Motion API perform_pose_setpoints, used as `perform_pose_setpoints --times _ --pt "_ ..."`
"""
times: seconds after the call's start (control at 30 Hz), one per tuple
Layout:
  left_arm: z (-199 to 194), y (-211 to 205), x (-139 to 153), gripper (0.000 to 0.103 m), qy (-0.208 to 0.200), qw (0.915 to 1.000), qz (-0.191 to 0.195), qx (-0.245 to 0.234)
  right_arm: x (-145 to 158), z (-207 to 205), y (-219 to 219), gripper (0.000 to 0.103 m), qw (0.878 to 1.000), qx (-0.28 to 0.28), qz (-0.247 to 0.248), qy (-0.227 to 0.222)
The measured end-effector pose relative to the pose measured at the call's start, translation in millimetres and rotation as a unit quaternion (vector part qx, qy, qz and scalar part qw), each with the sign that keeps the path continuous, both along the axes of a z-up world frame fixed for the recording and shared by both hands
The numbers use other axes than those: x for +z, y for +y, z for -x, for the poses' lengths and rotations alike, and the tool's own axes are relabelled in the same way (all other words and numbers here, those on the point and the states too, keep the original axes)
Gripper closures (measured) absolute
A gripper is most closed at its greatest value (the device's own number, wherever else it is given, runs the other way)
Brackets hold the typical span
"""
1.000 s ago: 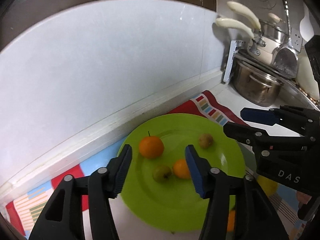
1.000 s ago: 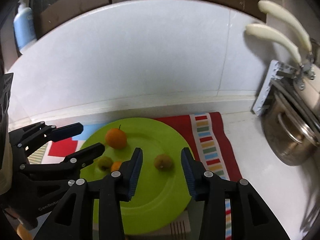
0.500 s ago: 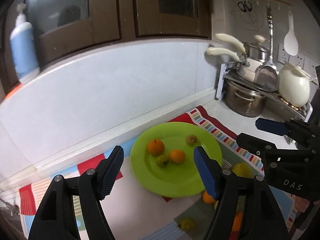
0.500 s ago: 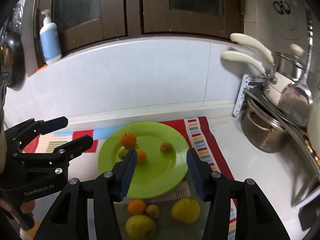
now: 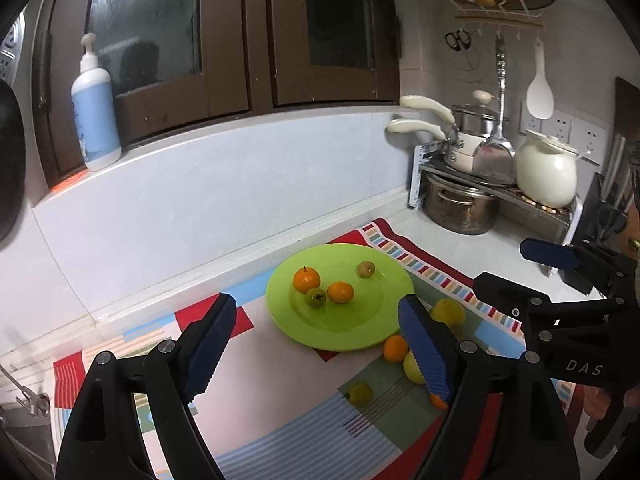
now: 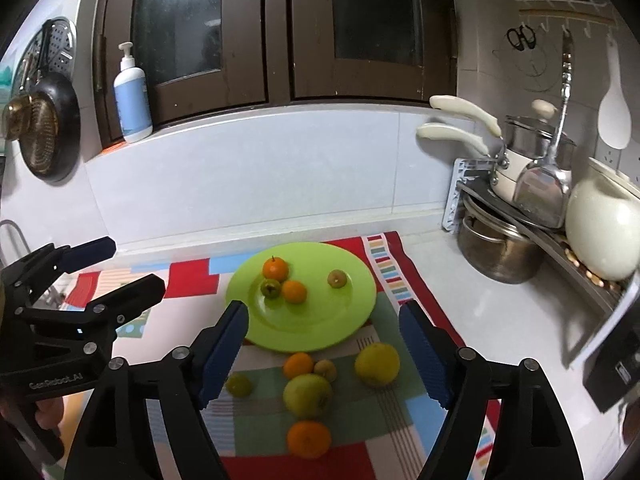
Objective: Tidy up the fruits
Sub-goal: 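Lift both open tools off the plate and move back toward the remaining fruits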
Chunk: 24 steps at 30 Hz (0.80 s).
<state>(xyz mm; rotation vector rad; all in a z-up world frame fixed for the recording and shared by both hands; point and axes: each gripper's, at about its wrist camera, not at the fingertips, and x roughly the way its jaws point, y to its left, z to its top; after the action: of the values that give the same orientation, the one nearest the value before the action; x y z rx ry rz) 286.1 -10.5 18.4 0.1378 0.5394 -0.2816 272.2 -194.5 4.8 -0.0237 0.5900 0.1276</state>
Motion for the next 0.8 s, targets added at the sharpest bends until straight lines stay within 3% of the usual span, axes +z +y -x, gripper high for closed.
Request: perform_pose_setpoints --times 0.4,0.8 --pt "29.3 14.9 -11.0 0.017 -0.005 0.9991 -0.005 -0.042 -9.7 44.5 12.3 0.025 0.999 -0.044 -0.008 -0.014" --pt "32.0 19.8 -44.2 0.017 0.005 0.994 -0.04 -0.102 -38.2 67.7 29.0 0.025 0.997 -0.078 0.01 0.009"
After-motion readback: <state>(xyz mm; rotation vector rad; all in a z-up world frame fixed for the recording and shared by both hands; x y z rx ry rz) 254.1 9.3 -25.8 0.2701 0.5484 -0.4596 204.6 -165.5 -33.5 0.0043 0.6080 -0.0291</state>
